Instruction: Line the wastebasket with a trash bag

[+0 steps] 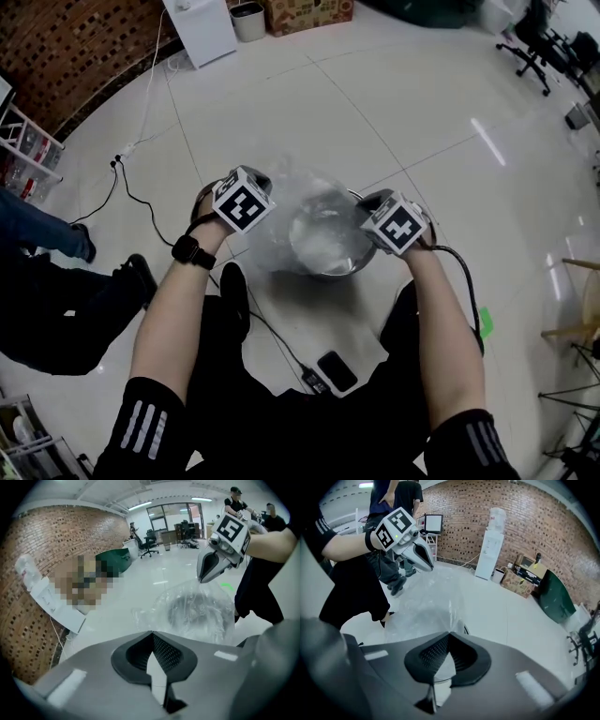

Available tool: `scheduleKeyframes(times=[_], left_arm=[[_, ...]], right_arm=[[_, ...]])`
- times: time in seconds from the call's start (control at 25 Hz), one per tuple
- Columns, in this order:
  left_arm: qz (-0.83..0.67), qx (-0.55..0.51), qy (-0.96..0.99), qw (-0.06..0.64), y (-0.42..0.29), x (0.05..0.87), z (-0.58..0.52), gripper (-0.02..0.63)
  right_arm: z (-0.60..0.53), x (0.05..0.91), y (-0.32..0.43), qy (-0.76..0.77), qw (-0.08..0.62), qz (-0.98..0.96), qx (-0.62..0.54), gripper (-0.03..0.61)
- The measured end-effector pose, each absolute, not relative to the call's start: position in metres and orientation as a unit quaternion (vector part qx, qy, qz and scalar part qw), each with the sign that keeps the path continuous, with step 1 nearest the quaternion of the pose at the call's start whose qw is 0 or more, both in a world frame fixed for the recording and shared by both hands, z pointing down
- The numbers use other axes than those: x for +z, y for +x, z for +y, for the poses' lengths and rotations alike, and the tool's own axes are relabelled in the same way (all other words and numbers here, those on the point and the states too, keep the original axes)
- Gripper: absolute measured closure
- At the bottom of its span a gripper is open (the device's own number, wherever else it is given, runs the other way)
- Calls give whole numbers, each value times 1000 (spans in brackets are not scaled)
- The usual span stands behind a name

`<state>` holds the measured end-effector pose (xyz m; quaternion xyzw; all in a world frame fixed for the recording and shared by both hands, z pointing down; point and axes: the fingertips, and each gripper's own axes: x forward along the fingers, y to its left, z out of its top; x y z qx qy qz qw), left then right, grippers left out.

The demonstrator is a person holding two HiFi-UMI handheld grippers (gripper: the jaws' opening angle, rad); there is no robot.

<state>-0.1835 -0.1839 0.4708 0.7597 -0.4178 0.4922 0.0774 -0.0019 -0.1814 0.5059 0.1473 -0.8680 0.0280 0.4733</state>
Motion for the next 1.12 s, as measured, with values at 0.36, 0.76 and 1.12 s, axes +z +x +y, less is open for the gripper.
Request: scheduleKeyframes(times=[0.36,0.76,1.12], left_arm=[[-306,473,825,49,-103,463,-165,620],[-286,468,832,86,-93,483,-169,620],[-275,494,818,107,-95,506,-173,620]], right_arm=[[-153,586,-28,75,555,-827,-41,571],[-131,703,-61,-24,611,-784,-105,571],[-122,733,-75,-80,614,-782,-69,483]])
